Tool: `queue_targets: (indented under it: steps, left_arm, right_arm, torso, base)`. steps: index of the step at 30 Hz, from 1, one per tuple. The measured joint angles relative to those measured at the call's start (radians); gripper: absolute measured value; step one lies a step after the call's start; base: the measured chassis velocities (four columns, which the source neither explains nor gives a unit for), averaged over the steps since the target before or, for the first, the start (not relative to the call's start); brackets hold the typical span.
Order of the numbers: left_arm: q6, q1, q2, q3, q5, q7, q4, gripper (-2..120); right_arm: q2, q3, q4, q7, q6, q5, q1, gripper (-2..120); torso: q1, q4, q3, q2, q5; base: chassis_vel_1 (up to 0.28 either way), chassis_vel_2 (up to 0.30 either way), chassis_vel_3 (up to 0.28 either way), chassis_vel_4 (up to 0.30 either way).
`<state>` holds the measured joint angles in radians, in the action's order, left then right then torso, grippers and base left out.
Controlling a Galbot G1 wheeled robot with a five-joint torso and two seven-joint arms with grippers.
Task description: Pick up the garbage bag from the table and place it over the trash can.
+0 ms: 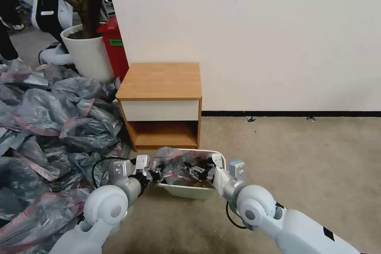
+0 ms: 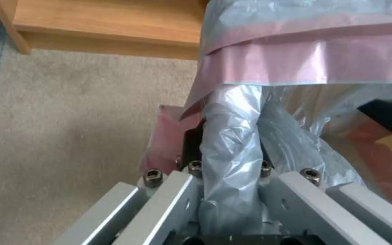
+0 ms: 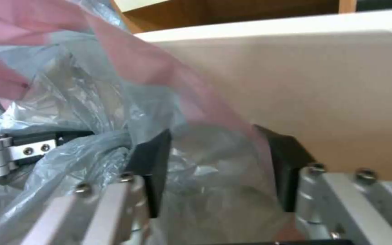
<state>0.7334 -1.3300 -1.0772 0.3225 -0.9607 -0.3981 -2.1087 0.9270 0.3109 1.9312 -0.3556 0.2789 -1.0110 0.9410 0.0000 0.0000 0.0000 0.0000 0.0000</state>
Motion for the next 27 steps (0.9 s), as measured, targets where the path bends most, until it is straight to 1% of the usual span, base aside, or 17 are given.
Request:
queue_targets:
  steps: [2,4,5,6,8,9,10,13,15,19,21,27]
  left_arm:
    - [0.000,-0.002,0.000,0.000,0.000,0.000,-0.001,3]
    - [0.000,-0.005,0.000,0.000,0.000,0.000,-0.001,3]
    - [0.000,-0.005,0.000,0.000,0.000,0.000,-0.001,3]
    - [0.000,-0.006,0.000,0.000,0.000,0.000,-0.001,3]
    - [0.001,-0.008,0.000,0.001,0.000,0.000,-0.001,3]
    - [0.001,-0.009,0.000,0.001,0.001,0.000,0.000,3]
    - [0.001,-0.009,0.000,0.001,0.001,0.000,0.000,3]
    - [0.001,-0.009,-0.001,-0.001,0.006,0.000,0.011,3]
    - [0.001,-0.009,-0.001,-0.002,0.008,0.000,0.014,3]
    - [-0.001,0.000,0.000,-0.009,0.023,0.000,0.041,3]
    - [-0.002,0.002,0.000,-0.010,0.025,0.000,0.045,3]
    - [-0.005,0.009,-0.003,-0.029,0.040,0.000,0.062,3]
  right_arm:
    - [0.000,0.008,-0.002,0.000,-0.005,0.001,-0.007,39]
    - [-0.001,0.016,-0.002,0.000,-0.012,0.002,-0.011,28]
    - [-0.001,0.016,-0.002,0.000,-0.012,0.002,-0.011,28]
    - [-0.002,0.017,-0.002,0.001,-0.014,0.003,-0.012,25]
    - [-0.005,0.022,-0.001,0.002,-0.021,0.004,-0.012,17]
    - [-0.007,0.023,0.002,0.003,-0.026,0.006,-0.012,10]
    - [-0.007,0.023,0.002,0.003,-0.026,0.006,-0.012,10]
    - [-0.009,0.023,0.011,0.006,-0.039,0.015,-0.005,0]
    - [-0.010,0.022,0.015,0.007,-0.040,0.016,-0.002,0]
    - [-0.025,0.012,0.080,0.011,-0.042,0.017,0.018,0]
    - [-0.026,0.011,0.092,0.011,-0.042,0.015,0.019,0]
    - [-0.023,0.004,0.144,0.010,-0.038,-0.023,0.005,0]
  torso:
    - [0.000,0.0000,0.000,0.000,0.0000]
    - [0.000,0.0000,0.000,0.000,0.0000]
    - [0.000,0.0000,0.000,0.000,0.0000]
    - [0.000,0.0001,0.000,0.000,0.0000]
    - [0.000,0.0000,0.000,0.000,0.0000]
    - [0.000,0.0000,0.000,0.000,0.0000]
    - [0.000,0.0000,0.000,0.000,0.0000]
    - [0.000,0.0001,0.000,0.000,0.0000]
    - [0.000,0.0000,0.000,0.000,0.0000]
    - [0.000,0.0000,0.000,0.000,0.0000]
    - [0.000,0.0000,0.000,0.000,0.0000]
    - [0.000,0.0000,0.000,0.000,0.0000]
  base:
    - [0.000,0.000,0.000,0.000]
    - [0.000,0.000,0.000,0.000]
    - [0.000,0.000,0.000,0.000]
    - [0.000,0.000,0.000,0.000]
    - [0.000,0.000,0.000,0.000]
    - [0.000,0.000,0.000,0.000]
    - [0.000,0.000,0.000,0.000]
    - [0.000,0.000,0.000,0.000]
    - [0.000,0.000,0.000,0.000]
    - [0.000,0.000,0.000,0.000]
    - [0.000,0.000,0.000,0.000]
    - [0.000,0.000,0.000,0.000]
